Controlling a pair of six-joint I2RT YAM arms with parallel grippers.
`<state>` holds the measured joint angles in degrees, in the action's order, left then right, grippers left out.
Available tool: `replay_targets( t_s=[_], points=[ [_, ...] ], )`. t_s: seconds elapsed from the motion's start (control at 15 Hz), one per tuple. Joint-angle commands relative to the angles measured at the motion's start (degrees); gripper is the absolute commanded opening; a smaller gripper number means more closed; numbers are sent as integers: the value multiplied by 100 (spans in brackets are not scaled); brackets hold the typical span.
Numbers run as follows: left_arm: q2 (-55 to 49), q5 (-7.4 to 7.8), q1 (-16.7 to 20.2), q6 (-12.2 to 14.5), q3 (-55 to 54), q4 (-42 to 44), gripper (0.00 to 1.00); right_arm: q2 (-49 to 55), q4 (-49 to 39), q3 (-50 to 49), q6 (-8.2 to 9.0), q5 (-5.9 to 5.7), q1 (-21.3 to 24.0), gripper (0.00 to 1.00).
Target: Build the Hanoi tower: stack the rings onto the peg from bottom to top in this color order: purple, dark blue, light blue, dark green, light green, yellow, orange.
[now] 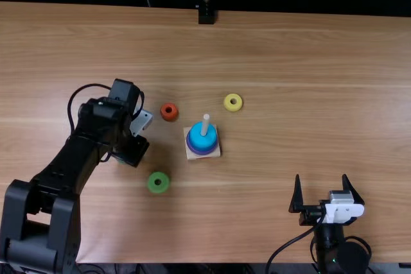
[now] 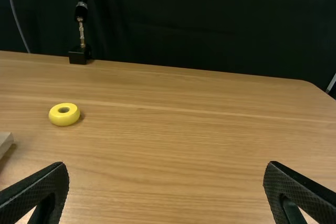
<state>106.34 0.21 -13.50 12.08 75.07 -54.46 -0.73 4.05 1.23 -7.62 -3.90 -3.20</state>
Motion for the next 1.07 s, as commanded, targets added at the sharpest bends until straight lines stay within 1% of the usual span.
replay_targets(
  t_s=[0.0,0.13,0.2,0.27,0.33,0.4,0.53,0.6,0.8,1.0],
  points=[
    [-123,-10,-21,47,606,-239,0,73,96,-44,-8,-11,74,100],
    [-114,11,-39,-5,1159,-661,0,73,96,-44,-8,-11,74,100],
    [-149,32,-215,-37,1397,-735,0,73,107,-44,-8,-11,74,100],
    [-167,11,-408,-47,1704,-893,0,73,96,-44,-8,-11,74,100],
    [-158,11,-470,-69,2126,-1209,0,73,96,-44,-8,-11,74,100],
    [-140,11,-514,-185,2565,-1557,0,73,96,-44,-8,-11,74,100],
    [-96,85,-698,-659,3304,-2180,0,73,96,-44,-8,-11,74,100],
    [-52,95,-760,-786,3664,-2433,0,73,96,-44,-8,-11,74,100],
    [317,106,-1146,-1007,4569,-2886,0,73,96,-44,-8,-11,74,100],
    [633,95,-1533,-1176,5070,-2960,0,73,96,-44,-8,-11,74,100]
  ],
)
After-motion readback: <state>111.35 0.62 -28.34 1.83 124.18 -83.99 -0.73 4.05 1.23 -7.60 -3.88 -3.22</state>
